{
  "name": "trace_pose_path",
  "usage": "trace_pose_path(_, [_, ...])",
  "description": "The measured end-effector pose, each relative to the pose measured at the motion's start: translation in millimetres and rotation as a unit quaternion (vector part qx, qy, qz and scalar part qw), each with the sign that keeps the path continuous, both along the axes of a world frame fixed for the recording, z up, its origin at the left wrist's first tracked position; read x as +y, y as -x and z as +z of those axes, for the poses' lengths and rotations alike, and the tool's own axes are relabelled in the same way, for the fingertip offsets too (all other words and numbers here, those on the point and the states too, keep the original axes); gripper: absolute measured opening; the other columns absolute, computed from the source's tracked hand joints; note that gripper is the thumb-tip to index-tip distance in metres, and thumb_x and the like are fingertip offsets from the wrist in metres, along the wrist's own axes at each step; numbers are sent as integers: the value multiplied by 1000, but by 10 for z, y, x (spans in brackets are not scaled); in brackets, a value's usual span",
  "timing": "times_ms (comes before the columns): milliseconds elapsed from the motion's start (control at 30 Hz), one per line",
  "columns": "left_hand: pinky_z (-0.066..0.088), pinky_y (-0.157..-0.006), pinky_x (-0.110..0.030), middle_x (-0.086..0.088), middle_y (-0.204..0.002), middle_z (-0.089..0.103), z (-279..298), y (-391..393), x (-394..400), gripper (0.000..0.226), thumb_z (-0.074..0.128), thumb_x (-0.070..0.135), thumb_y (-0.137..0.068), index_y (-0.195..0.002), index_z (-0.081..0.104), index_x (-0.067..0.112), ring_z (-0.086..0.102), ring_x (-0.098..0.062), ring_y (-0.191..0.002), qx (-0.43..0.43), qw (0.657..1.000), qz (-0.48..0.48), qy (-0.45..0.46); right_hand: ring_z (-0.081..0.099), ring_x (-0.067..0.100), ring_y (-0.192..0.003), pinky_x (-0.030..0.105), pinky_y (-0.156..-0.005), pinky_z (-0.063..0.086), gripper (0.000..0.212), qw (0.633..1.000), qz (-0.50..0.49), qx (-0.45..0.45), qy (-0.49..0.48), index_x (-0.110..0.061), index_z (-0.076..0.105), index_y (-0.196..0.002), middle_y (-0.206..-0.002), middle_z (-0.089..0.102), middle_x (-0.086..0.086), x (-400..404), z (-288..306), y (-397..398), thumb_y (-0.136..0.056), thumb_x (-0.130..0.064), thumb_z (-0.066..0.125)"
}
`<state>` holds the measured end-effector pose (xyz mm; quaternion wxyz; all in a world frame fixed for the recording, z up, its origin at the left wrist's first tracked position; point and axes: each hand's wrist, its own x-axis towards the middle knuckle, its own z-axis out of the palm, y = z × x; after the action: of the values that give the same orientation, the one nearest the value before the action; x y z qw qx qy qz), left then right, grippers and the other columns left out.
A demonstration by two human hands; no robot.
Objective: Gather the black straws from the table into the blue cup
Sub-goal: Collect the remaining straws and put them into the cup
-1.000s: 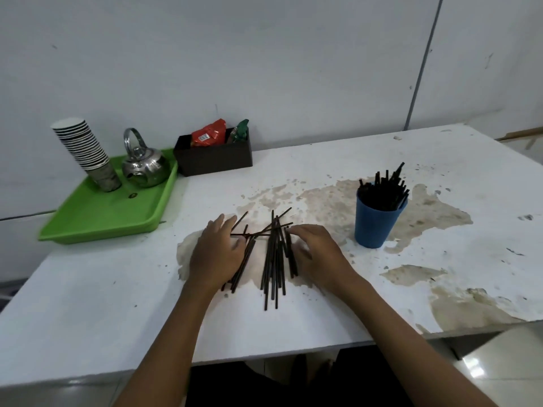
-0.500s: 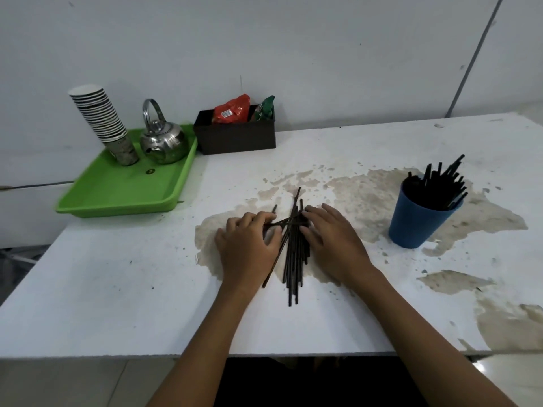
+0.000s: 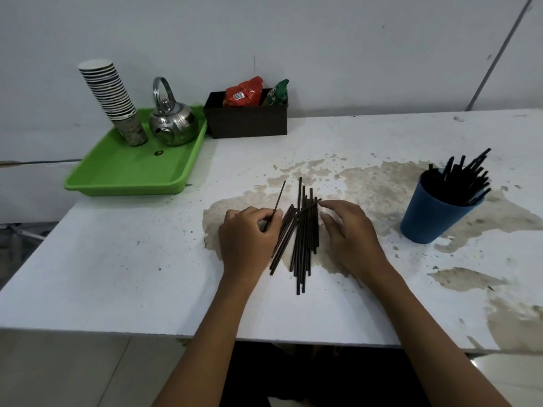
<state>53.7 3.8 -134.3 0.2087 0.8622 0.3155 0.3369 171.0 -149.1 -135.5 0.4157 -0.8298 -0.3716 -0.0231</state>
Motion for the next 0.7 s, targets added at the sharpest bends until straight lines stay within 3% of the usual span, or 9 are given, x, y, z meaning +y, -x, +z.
trace_pose_path(133, [52,-69,-34,16,-83,75,35,12,-41,34,57,59,-84,-87,78,33,59,-19,-87,7,1000,26,15,55,8,-107,11,-87,36,20,1000,-1,25,-8,-24,69,-111,-109,65,-10,-28,15,5,-91,-21,66])
trace_pose_path(233, [52,-74,-35,13,-93,74,100,8,-61,39,57,64,-81,-96,75,32,58,-22,-97,45,998,48,4,54,9,-104,17,-86,38,20,1000,-1,12,8,-24,70,-105,-105,66,-6,-23,2,-1,-85,-26,72])
trace_pose_path(367, [52,-85,-39,1,-117,62,253,22,-181,78,55,83,-72,-122,63,22,56,-25,-111,169,982,33,77,53,9,-104,18,-84,37,16,999,21,-16,19,-26,71,-105,-103,67,-9,-10,4,13,-91,-24,64])
trace_pose_path(467, [53,-83,-37,-5,-118,57,358,-64,-271,97,56,91,-61,-121,58,15,58,-27,-109,236,968,21,86,54,15,-113,20,-91,38,29,1000,-9,12,11,-21,69,-114,-116,65,0,-37,20,11,-93,-7,54])
trace_pose_path(700, [43,-57,-27,0,-80,68,494,-365,-260,65,81,68,-61,-89,64,12,67,-18,-77,283,954,-53,79,53,12,-114,14,-92,35,45,992,-79,95,-30,-14,67,-115,-126,61,5,-79,152,56,-86,11,44])
